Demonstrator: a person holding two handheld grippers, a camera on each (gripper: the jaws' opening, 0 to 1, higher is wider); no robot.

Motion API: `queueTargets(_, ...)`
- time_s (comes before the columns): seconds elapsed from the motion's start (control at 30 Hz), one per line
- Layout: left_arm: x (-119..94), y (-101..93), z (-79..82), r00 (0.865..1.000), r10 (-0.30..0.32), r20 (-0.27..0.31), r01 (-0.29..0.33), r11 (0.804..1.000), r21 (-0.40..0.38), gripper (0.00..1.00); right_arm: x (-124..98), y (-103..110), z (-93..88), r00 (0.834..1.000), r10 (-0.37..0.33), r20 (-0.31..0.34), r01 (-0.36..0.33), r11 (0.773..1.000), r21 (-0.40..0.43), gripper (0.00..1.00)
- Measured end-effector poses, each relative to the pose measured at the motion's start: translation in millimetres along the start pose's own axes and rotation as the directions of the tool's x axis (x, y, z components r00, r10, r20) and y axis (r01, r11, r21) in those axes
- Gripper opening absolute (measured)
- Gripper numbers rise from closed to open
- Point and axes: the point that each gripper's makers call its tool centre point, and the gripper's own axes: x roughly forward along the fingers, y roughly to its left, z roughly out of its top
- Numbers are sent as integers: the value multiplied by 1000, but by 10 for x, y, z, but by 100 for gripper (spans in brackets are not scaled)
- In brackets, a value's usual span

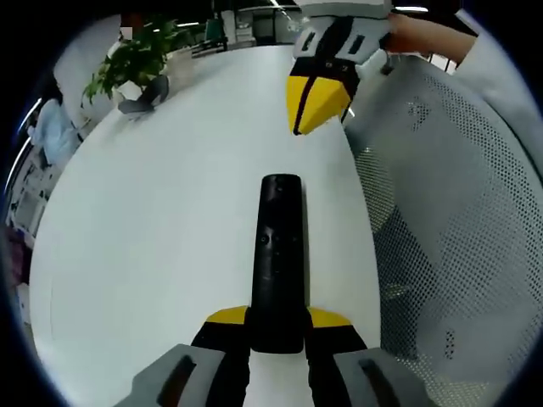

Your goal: Press the specified remote control buttons in sequence, fully releasing each button before pressing the next.

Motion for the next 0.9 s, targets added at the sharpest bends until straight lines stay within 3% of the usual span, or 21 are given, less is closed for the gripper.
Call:
queueTargets(0.1, 2, -4, 2, 1000, -12, 6, 12, 1000, 21, 24, 98, -13, -88, 997, 10, -79, -16, 997, -75, 0)
queueTargets(0.4, 9, -12, 8, 1000, -29, -1, 29, 998, 61, 24, 312, -59, -124, 981, 33, -193, -77, 971, -226, 0)
queueTargets(0.53, 10, -12, 6, 1000, -31, -4, 31, 998, 60, 24, 326, -49, -146, 969, 24, -246, -108, 936, -334, 0)
queueTargets(0.67, 14, -9, 8, 999, -31, -10, 31, 998, 49, 24, 316, -40, -158, 954, -9, -300, -148, 856, -496, 0)
queueTargets(0.9, 16, -10, 6, 999, -33, -19, 34, 998, 45, 24, 303, -37, -211, 950, -23, -310, -143, 854, -501, 0)
